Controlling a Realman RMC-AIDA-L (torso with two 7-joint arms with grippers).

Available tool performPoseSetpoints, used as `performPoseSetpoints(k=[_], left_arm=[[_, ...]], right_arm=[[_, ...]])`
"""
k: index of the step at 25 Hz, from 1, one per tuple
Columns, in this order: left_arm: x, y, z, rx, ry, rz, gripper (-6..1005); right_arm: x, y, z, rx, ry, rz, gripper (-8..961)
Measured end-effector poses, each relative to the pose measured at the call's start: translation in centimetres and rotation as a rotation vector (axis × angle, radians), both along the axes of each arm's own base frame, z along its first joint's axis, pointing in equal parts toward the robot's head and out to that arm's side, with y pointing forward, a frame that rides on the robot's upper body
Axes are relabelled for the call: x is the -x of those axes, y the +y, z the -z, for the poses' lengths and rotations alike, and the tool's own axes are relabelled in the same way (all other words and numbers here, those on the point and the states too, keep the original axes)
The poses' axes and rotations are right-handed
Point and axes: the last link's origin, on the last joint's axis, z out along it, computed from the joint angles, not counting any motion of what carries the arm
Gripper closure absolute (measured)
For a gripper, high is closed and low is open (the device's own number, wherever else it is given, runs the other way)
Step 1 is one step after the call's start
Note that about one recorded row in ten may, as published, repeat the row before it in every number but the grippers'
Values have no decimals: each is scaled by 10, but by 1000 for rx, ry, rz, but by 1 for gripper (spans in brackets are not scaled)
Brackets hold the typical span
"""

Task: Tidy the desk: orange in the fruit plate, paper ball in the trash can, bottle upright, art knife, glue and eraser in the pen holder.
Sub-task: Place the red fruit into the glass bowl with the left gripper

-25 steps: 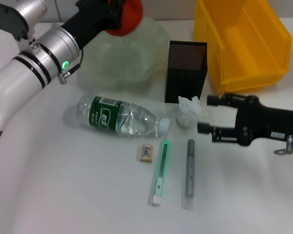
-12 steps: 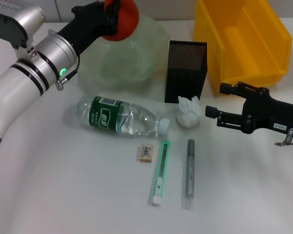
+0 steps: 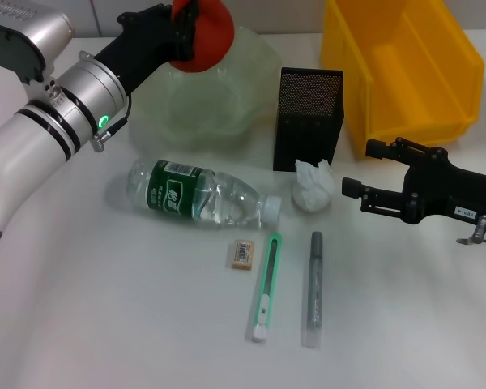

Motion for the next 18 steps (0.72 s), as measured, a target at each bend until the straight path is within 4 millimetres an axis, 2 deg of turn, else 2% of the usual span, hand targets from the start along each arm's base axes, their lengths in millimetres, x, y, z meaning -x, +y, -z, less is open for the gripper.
performPoseSetpoints(k=[18], left_arm=[[2, 2, 4, 5, 60, -4, 804]], right_arm=[[2, 2, 0, 0, 0, -7, 171]])
